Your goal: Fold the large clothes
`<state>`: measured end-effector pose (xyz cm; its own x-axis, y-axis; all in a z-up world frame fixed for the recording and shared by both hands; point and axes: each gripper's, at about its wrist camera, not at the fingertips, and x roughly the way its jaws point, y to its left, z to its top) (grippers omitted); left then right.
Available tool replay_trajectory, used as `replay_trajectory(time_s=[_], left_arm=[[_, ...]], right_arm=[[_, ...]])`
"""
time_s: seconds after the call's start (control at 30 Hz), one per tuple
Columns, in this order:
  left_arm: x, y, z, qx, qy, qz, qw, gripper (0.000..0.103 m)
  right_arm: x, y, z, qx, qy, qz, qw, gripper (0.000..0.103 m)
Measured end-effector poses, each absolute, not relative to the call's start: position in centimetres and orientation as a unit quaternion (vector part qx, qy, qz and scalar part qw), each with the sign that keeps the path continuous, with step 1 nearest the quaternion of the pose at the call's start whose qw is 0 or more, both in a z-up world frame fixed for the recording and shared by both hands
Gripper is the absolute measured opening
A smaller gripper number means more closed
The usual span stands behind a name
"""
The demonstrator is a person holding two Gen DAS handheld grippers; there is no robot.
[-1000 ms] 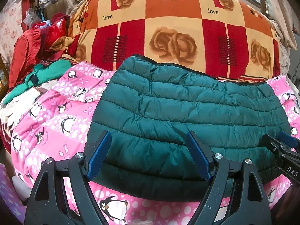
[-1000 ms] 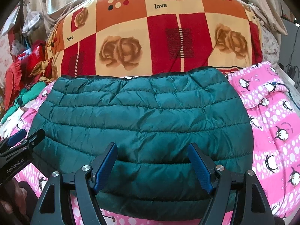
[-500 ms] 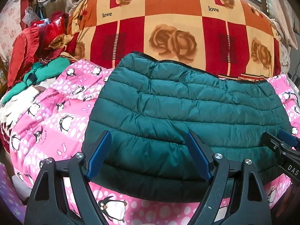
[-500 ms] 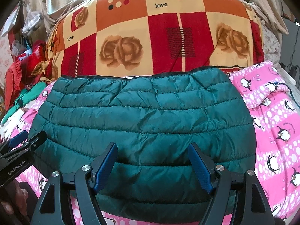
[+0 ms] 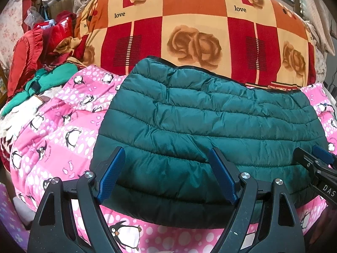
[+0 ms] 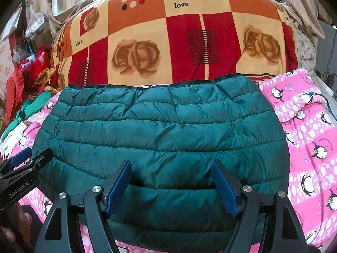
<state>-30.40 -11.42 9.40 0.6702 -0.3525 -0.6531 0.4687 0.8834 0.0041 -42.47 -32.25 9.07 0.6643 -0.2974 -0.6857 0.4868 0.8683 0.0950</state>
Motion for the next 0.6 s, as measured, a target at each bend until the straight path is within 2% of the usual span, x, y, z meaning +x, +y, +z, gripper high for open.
replay_trajectory(time_s=[0.6], left_arm=[[-30.29, -11.77, 9.26, 0.088, 0.337, -0.227, 0.909, 0.082]], right_arm=[[-42.07, -32.47, 9.03, 0.136, 0.350, -0.217, 0.901, 0.075]])
